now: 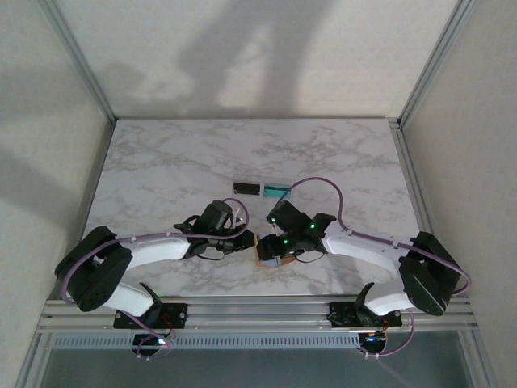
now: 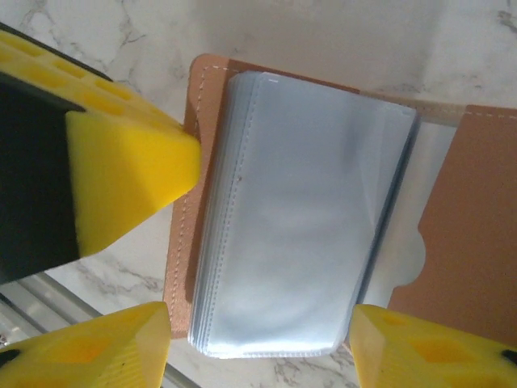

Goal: Put the credit cards into the card holder

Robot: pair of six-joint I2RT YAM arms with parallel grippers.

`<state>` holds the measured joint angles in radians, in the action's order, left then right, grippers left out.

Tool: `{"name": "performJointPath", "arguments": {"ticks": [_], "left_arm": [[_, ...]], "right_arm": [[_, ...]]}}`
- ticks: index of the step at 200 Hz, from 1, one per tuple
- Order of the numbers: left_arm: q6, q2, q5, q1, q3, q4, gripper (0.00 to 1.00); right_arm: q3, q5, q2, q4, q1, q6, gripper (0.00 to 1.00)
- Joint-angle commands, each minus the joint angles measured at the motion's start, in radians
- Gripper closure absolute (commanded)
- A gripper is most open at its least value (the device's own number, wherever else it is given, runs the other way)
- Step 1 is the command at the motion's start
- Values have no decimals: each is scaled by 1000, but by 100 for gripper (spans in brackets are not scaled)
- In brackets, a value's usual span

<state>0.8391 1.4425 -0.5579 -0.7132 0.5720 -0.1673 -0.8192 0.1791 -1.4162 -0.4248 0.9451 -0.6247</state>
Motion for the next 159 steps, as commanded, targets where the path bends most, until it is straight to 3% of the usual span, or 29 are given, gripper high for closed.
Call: {"name": "performJointPath", "arguments": {"ticks": [1, 34, 75, 93, 132, 159], "left_arm": [[7, 3, -8, -9, 11, -11, 100], [5, -1, 3, -9, 16, 0, 100], [17, -6, 7, -9, 5, -20, 100], [11, 4, 7, -9, 3, -15, 100], [1, 5, 14, -9, 2, -4, 100], [-3, 18, 12, -9, 4, -1, 100]], "right_arm": [[28, -17, -10, 46, 3, 5, 39], [40, -31, -37, 60, -1, 9, 39], [36, -86, -45, 28, -3, 34, 56], [50, -102, -17, 20, -3, 34, 58], [61, -191, 15, -35, -9, 32, 58], [35, -317, 11, -155, -24, -5, 52]]}}
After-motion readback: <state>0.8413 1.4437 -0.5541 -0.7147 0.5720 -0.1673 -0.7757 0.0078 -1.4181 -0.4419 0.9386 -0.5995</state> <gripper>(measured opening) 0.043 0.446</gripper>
